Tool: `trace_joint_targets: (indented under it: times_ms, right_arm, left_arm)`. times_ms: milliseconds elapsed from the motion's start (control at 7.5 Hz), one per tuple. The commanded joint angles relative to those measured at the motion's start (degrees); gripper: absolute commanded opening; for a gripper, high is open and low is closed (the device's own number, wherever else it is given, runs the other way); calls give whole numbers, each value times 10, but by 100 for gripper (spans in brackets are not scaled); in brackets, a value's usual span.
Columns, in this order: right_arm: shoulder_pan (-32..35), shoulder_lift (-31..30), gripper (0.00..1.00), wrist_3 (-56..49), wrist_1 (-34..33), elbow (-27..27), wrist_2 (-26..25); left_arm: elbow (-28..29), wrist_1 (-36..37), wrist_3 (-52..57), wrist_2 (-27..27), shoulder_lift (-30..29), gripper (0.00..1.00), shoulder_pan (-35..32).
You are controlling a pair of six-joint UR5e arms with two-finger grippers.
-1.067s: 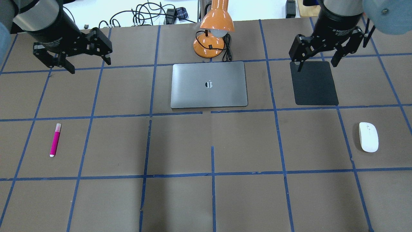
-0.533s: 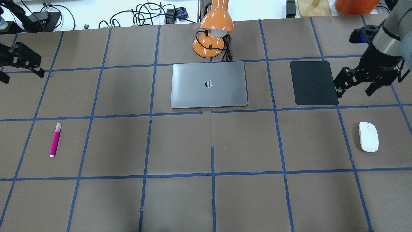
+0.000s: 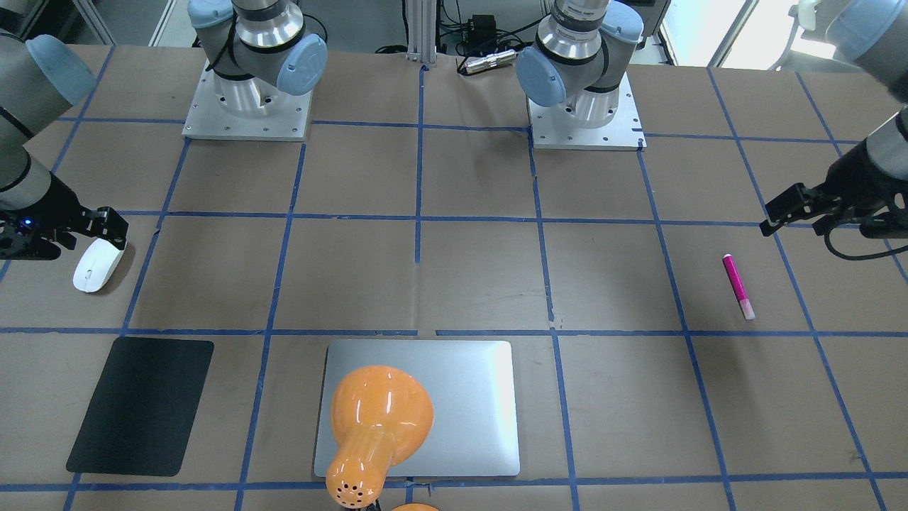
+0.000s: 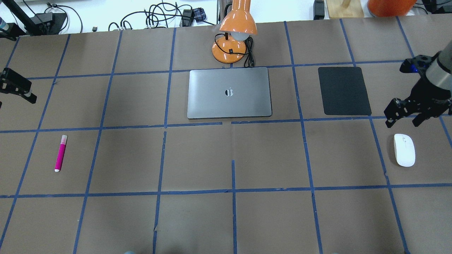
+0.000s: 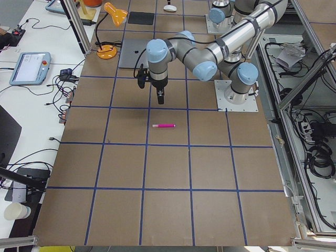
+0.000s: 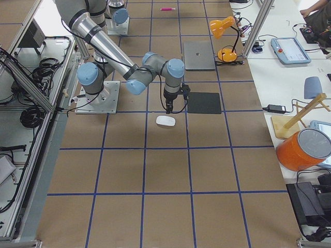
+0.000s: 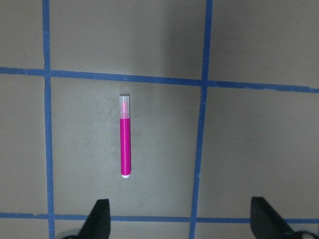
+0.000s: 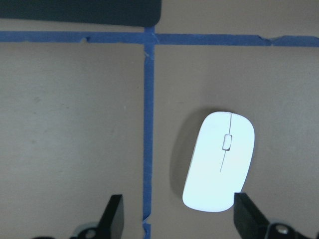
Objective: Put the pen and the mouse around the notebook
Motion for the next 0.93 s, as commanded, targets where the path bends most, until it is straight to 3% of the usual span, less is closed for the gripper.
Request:
trace_joint_targets:
  times_ms: [0, 133, 667, 800]
  right_arm:
    - [-9, 32, 90, -5, -51, 22, 1]
    - [-9, 46, 91, -6, -82, 24, -1]
    - [-11, 50, 95, -8, -77, 26, -25]
    - [-11, 52, 95, -6, -77, 27, -47]
  left_arm:
    - [-117, 215, 27, 4, -58, 100, 33]
    - [-142, 243, 26, 1, -82, 100, 35]
    - [-140, 257, 33, 6, -121, 100, 36]
    - [-140, 267, 33, 6, -128, 93, 36]
